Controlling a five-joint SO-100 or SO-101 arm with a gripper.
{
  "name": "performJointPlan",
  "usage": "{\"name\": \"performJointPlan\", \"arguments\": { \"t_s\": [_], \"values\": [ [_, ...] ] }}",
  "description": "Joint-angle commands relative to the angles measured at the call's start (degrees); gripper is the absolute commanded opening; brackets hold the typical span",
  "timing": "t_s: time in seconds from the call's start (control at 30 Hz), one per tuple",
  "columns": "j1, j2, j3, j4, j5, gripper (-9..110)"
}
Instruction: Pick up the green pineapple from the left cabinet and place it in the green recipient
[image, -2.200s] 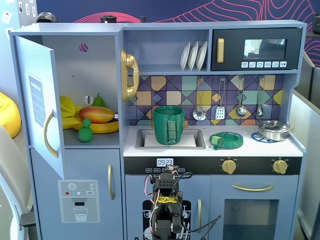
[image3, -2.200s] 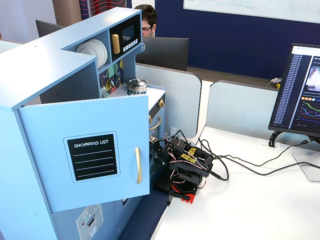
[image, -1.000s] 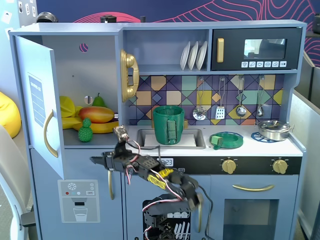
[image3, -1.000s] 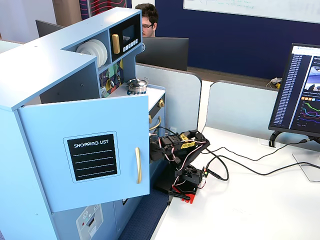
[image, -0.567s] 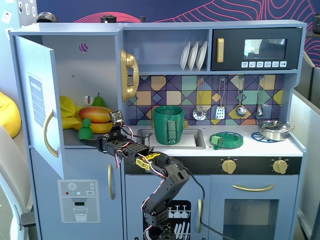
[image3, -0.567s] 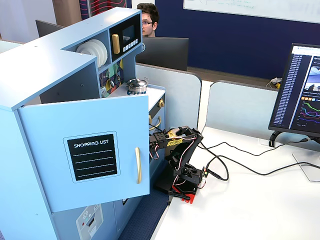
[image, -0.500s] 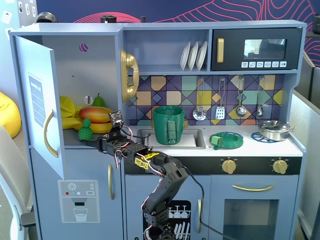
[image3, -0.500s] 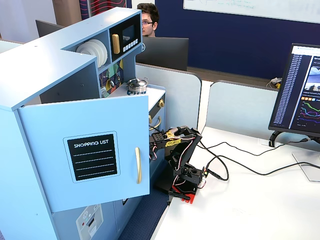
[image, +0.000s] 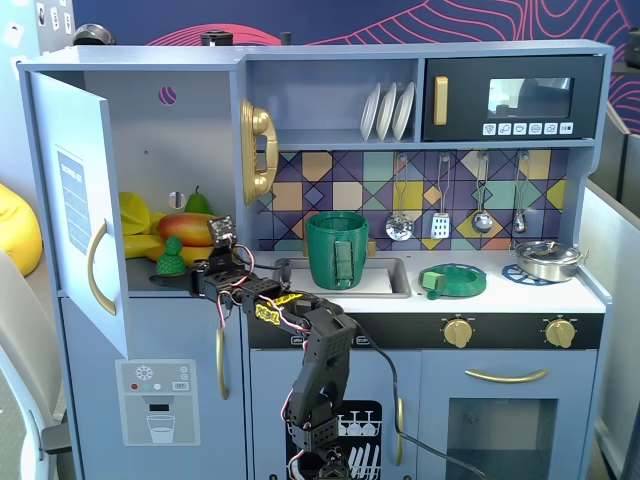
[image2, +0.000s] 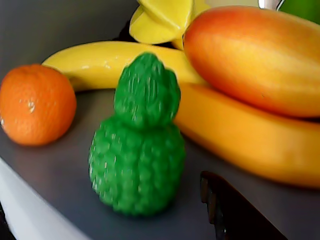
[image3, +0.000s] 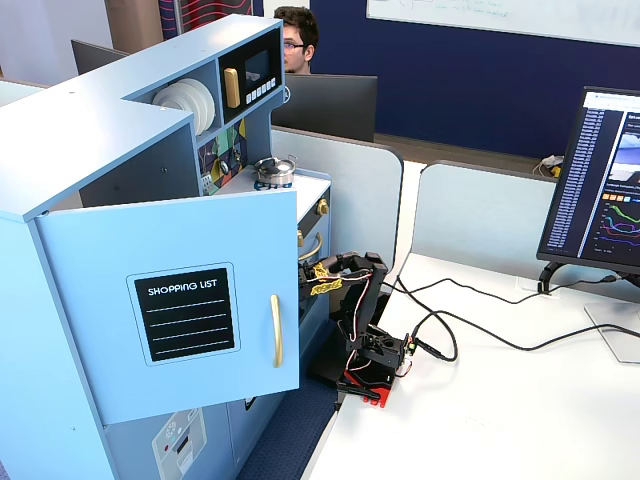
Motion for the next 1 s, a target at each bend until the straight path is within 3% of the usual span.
{"name": "performJointPlan", "arguments": {
  "t_s": [0.0,0.97],
  "values": [
    [0.4,-1.9,-6.9,-1.5,0.1,47],
    [1.1,-19.3,-23.4,0.1,0.1,42]
  ]
}}
